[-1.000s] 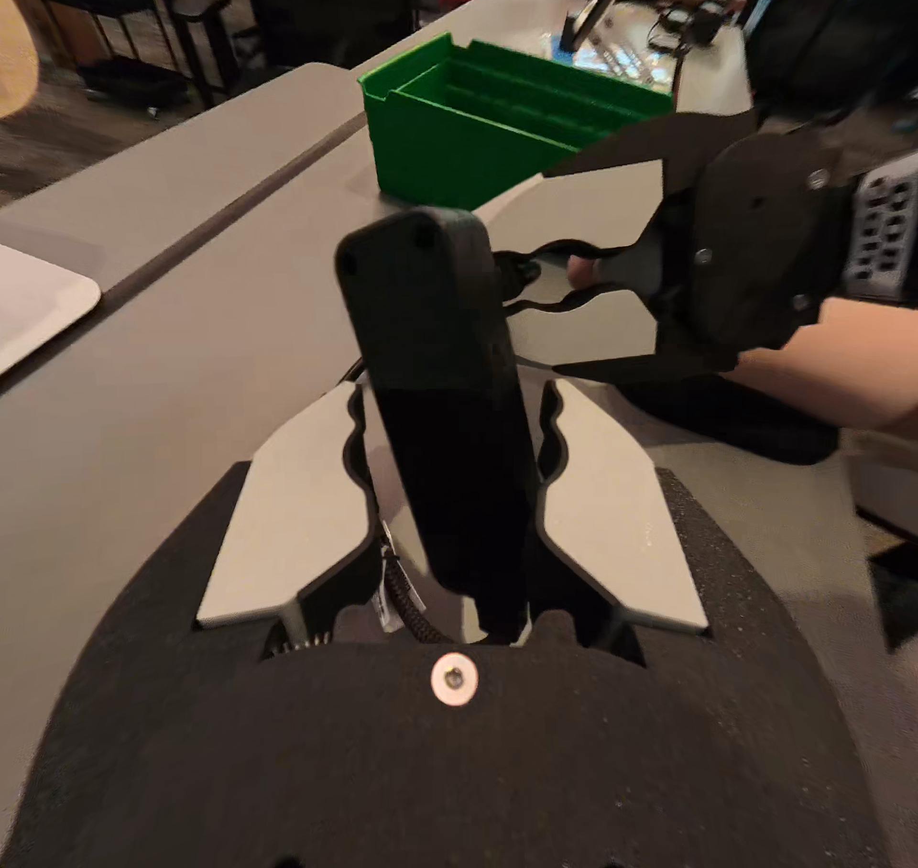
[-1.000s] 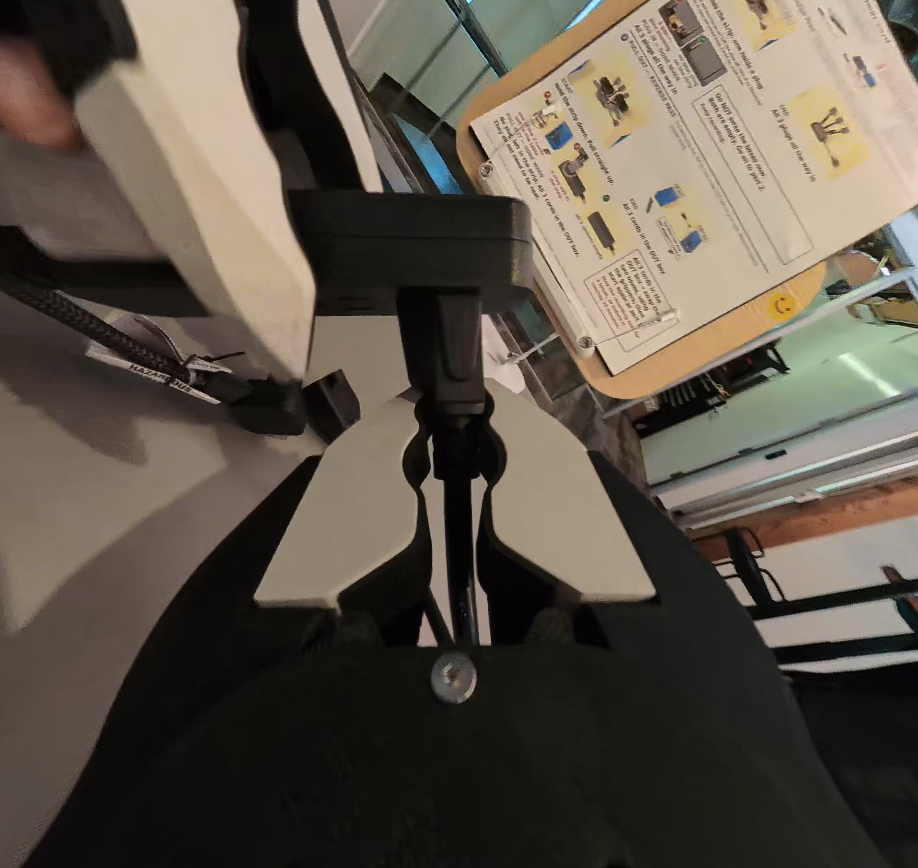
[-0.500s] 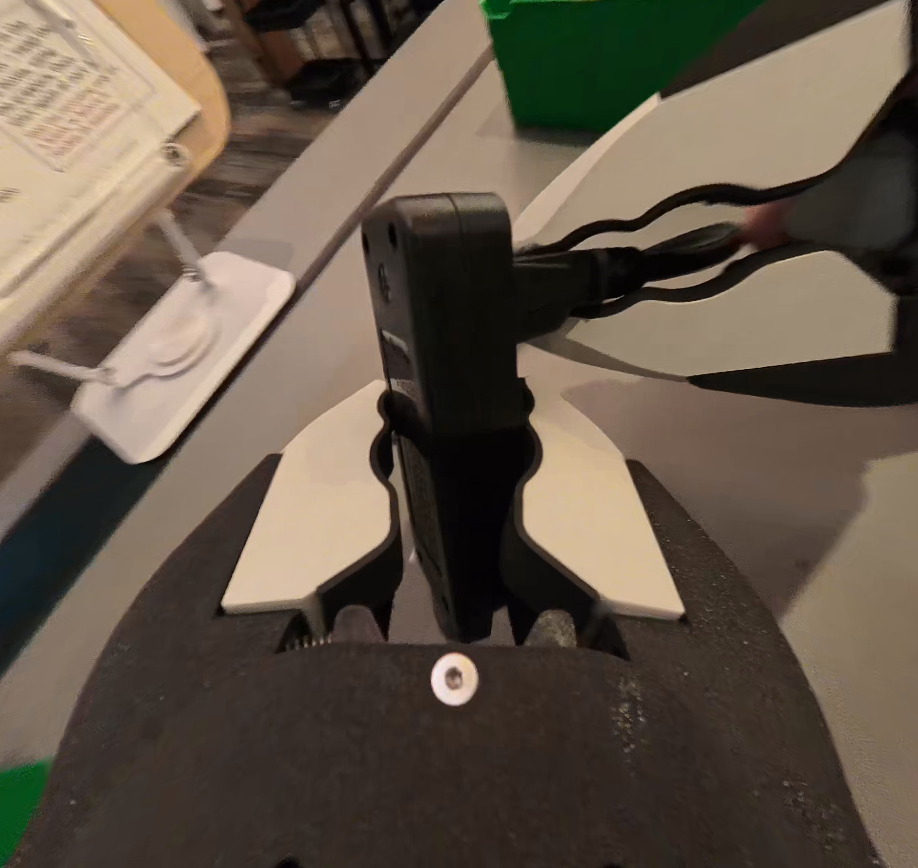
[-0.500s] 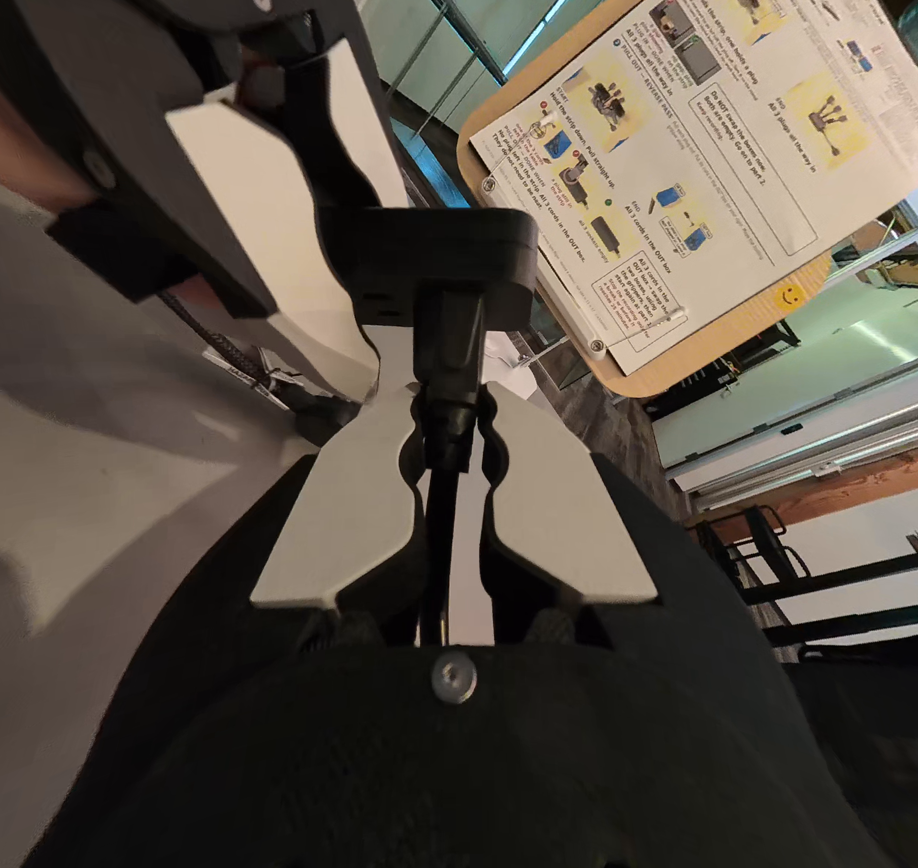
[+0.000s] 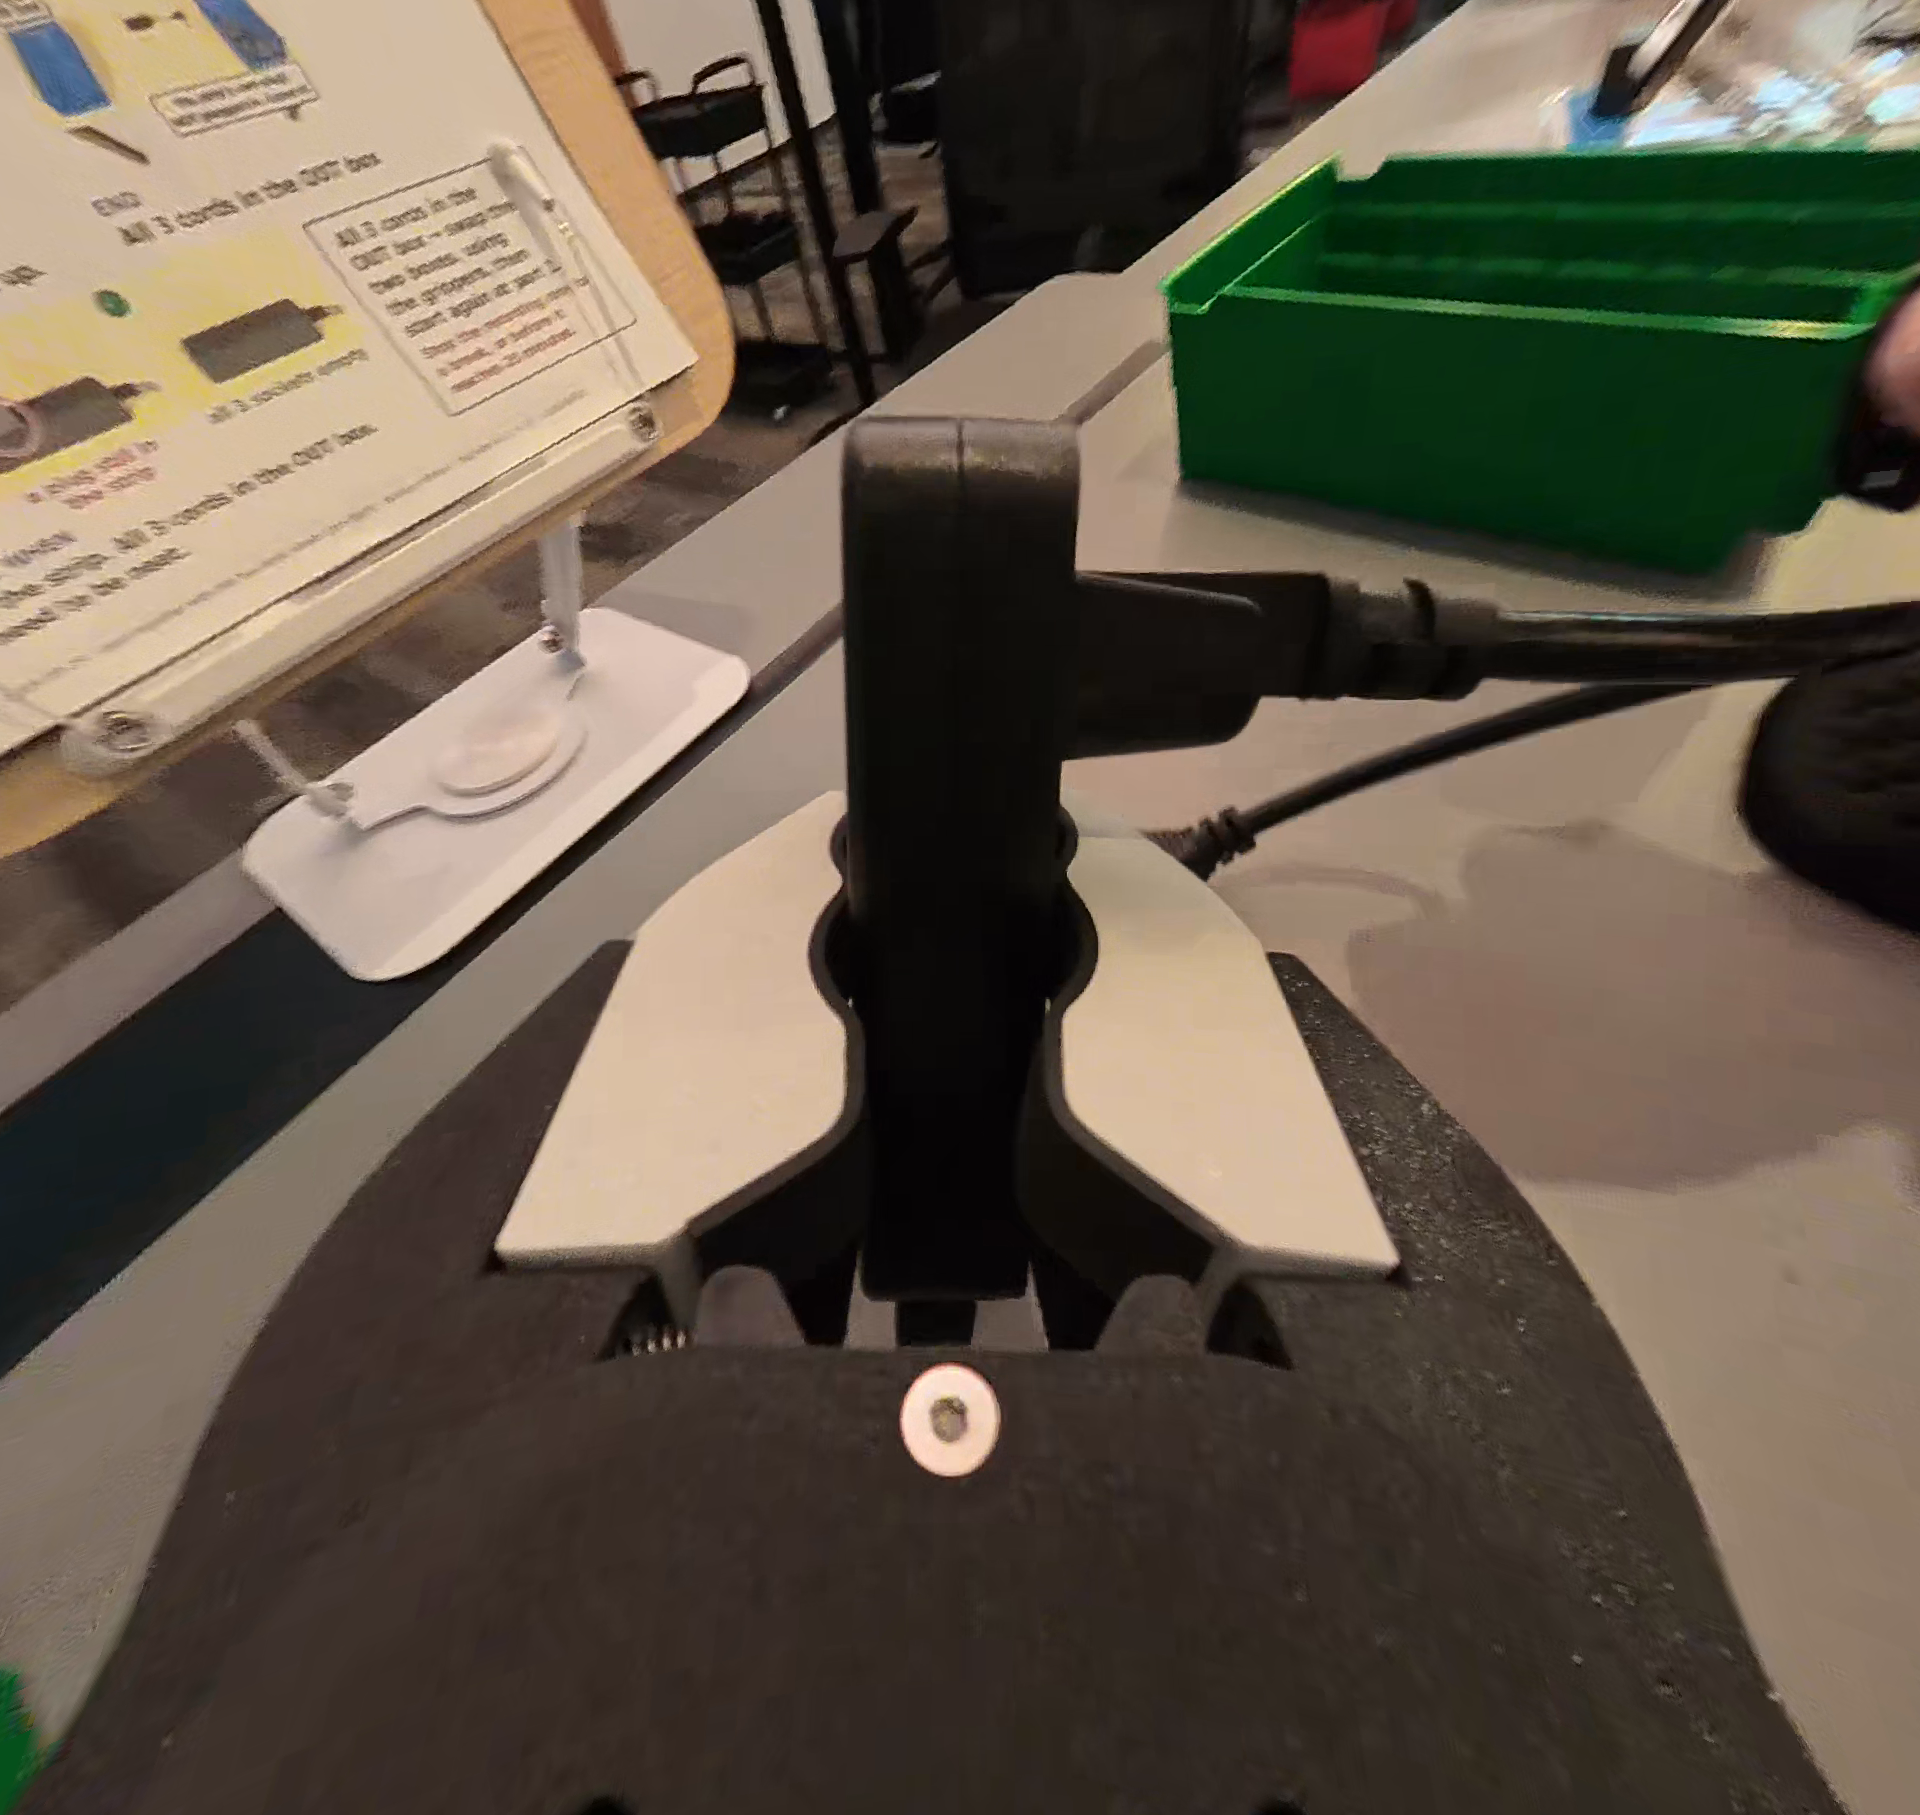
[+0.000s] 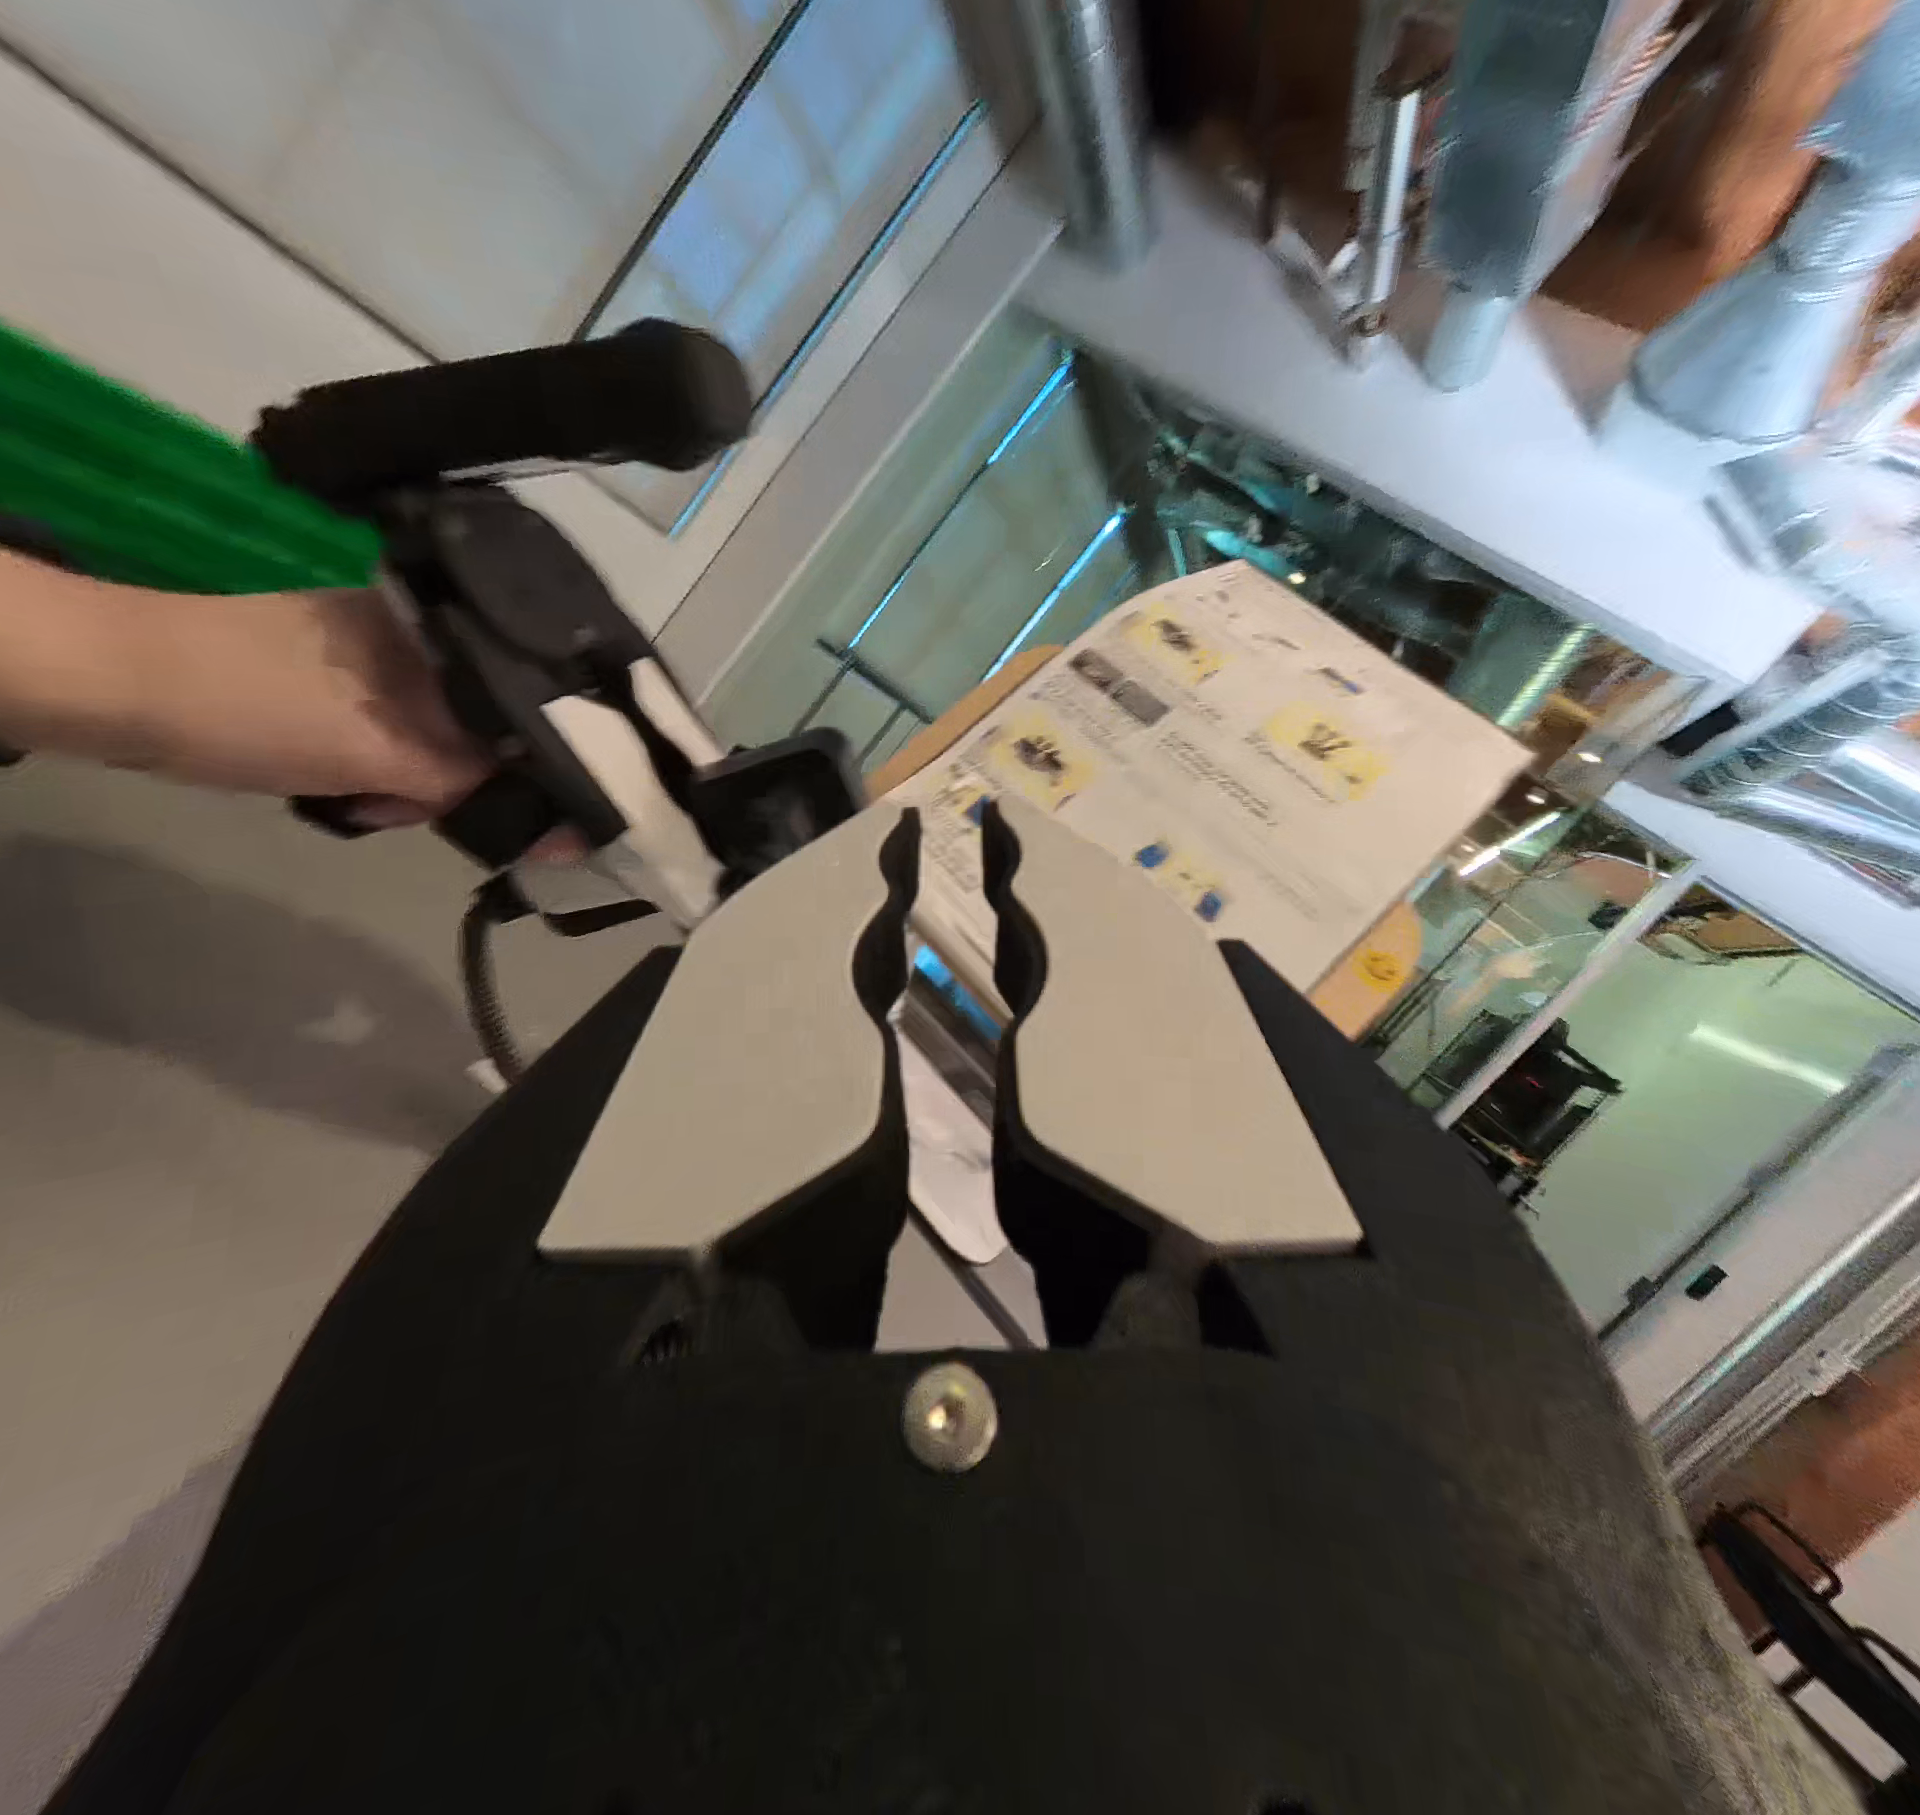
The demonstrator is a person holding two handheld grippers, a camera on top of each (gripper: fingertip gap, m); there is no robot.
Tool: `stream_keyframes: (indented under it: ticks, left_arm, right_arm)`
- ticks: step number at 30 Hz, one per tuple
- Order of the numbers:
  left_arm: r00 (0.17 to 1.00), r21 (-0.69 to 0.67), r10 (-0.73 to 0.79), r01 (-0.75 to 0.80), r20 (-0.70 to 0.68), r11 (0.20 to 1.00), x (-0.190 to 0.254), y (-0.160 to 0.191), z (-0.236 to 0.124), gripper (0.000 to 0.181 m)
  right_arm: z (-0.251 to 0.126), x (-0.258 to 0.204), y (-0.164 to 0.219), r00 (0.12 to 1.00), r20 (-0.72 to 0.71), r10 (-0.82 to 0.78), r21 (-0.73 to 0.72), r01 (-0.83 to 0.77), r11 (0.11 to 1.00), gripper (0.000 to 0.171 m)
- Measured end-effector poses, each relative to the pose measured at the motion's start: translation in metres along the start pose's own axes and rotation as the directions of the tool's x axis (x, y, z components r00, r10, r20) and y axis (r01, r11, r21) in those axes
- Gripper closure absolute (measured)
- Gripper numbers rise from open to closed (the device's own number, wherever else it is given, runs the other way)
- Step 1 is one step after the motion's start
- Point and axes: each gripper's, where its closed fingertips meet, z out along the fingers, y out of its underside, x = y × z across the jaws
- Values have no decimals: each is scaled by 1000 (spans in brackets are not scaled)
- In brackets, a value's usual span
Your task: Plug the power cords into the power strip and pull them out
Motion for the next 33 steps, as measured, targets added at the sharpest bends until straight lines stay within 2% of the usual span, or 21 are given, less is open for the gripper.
stream_keyframes:
  ticks: [2, 4, 7, 9, 12, 14, 15, 20, 25, 28, 33]
  left_arm:
    - [997, 34, -19, 22, -77, 999, 11, -4, 1, 151]
    - [987, 67, -31, 42, -156, 997, 24, -9, 1, 151]
    - [969, 73, -73, 93, -235, 993, 39, -12, 2, 151]
    - [959, 64, -96, 117, -267, 991, 48, -11, 4, 151]
    - [952, 53, -88, 108, -293, 993, 62, -9, 8, 151]
    - [954, 45, -69, 86, -292, 995, 70, -8, 11, 151]
    - [961, 46, -65, 80, -270, 996, 70, -8, 12, 151]
    - [960, 49, -94, 110, -262, 993, 68, -7, 12, 151]
    - [965, 50, -83, 99, -250, 994, 70, -7, 13, 151]
    - [966, 59, -76, 93, -248, 994, 71, -7, 13, 150]
    - [985, -37, 19, -26, -173, 999, 67, 12, 22, 140]
  right_arm:
    - [0, 14, 18, 1000, -2, -10, -41, 10, 999, 150]
    - [2, 18, 47, 994, 23, -107, -127, 109, 986, 137]
    - [9, -7, 81, 974, 133, -182, -214, 207, 955, 133]
    - [15, -37, 75, 961, 198, -194, -176, 229, 957, 132]
    - [22, -51, 51, 964, 115, -240, -113, 253, 961, 132]
    - [25, -56, 44, 983, 99, -157, -102, 166, 981, 135]
    - [27, -55, 46, 988, 93, -120, -118, 130, 984, 145]
    - [29, -54, 51, 995, 75, -58, -189, 71, 979, 145]
    - [26, -53, 53, 993, 96, -70, -206, 89, 974, 145]
    - [25, -52, 52, 995, 99, 14, -210, 8, 978, 146]
    - [28, -56, 57, 991, 123, 51, -241, -21, 970, 146]
